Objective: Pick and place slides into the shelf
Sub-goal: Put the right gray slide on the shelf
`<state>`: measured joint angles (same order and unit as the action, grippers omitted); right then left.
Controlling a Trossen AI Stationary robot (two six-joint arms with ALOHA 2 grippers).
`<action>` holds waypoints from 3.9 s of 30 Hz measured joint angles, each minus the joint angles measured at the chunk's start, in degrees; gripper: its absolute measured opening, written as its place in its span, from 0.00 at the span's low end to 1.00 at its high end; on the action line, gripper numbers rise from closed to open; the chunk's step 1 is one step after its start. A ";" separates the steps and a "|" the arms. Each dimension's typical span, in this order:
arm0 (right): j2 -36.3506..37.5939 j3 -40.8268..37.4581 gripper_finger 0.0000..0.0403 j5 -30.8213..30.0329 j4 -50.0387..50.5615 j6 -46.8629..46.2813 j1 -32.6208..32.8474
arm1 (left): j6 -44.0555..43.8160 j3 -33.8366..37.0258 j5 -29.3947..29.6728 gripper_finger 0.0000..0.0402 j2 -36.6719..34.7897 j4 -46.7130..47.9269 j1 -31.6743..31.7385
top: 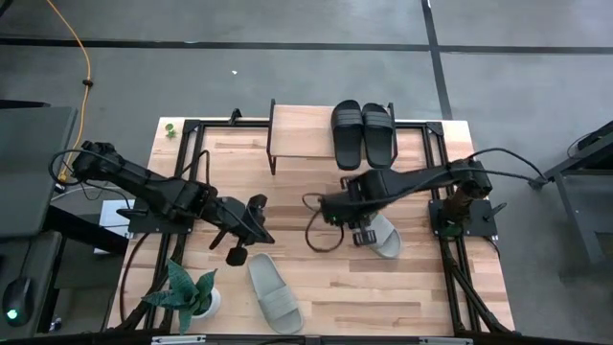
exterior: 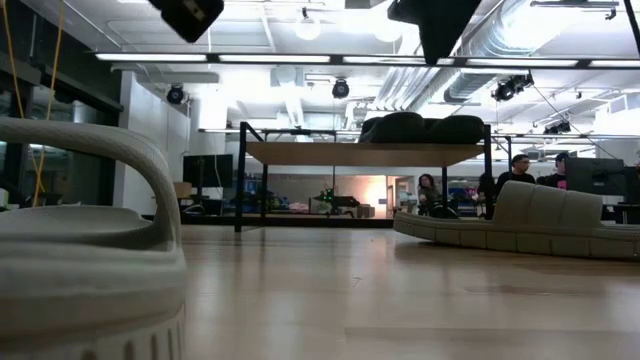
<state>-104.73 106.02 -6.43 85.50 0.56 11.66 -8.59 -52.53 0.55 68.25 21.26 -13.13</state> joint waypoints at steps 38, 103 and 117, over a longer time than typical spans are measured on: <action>26.40 -51.01 0.31 -26.22 -25.11 -31.80 26.79 | 3.84 0.00 5.11 0.00 -0.22 -6.97 0.00; 17.66 -64.00 0.31 -31.44 -37.45 -44.09 35.01 | 3.77 0.00 7.04 0.00 -0.22 -7.04 0.00; 17.66 -64.87 0.31 -37.87 -38.82 -42.16 34.94 | 3.77 0.00 7.04 0.00 -0.22 -7.55 0.00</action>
<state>-87.07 41.15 -44.30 46.69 -41.59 46.60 -4.82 -52.53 7.60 68.03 13.71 -13.13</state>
